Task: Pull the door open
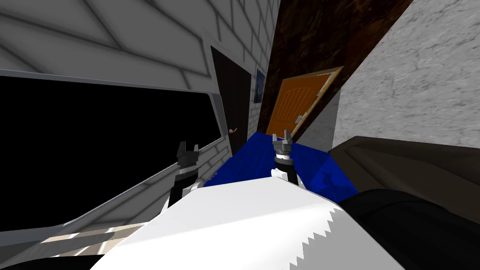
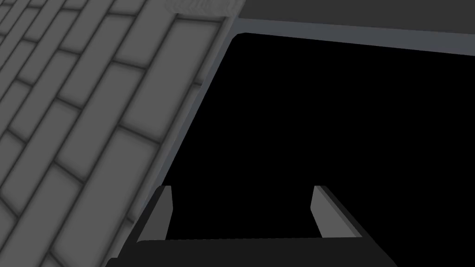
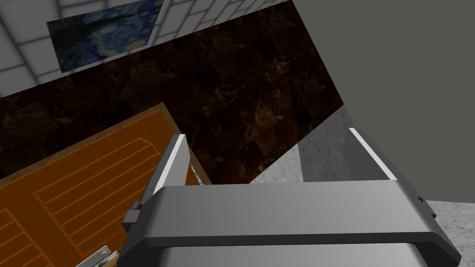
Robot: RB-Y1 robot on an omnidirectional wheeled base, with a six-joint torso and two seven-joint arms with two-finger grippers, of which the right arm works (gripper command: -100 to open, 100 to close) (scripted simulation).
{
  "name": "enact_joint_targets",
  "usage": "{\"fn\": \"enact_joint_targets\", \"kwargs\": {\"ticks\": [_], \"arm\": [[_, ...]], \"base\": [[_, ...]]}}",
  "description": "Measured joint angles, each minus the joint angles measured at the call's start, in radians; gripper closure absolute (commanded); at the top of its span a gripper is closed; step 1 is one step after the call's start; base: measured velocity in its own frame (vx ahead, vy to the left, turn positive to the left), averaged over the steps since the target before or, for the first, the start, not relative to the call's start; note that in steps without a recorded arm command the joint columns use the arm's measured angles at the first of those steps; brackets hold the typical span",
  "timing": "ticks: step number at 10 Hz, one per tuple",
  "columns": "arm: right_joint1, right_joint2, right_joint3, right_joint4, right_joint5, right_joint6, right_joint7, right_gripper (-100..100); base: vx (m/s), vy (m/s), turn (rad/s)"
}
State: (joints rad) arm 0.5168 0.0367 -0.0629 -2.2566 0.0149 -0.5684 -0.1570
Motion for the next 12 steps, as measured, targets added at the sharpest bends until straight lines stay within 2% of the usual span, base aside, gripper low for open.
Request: {"fn": "enact_joint_targets", "kwargs": {"ticks": [5,9,11,12], "arm": [[-0.039,-0.041,0.018,0.115,0.000,-0.022,-0.011,-100],[-0.083,-0.075,0.033,0.209,0.000,-0.022,-0.020,-100],[-0.106,-0.098,0.038,0.282,-0.002,-0.044,-0.028,-100],[-0.118,-0.107,0.045,0.313,-0.001,-0.047,-0.031,-100]], "base": [[0.089,-0.019,0.115],[0.085,-0.016,0.126],[0.100,-0.041,0.150],[0.095,-0.035,0.172]]}}
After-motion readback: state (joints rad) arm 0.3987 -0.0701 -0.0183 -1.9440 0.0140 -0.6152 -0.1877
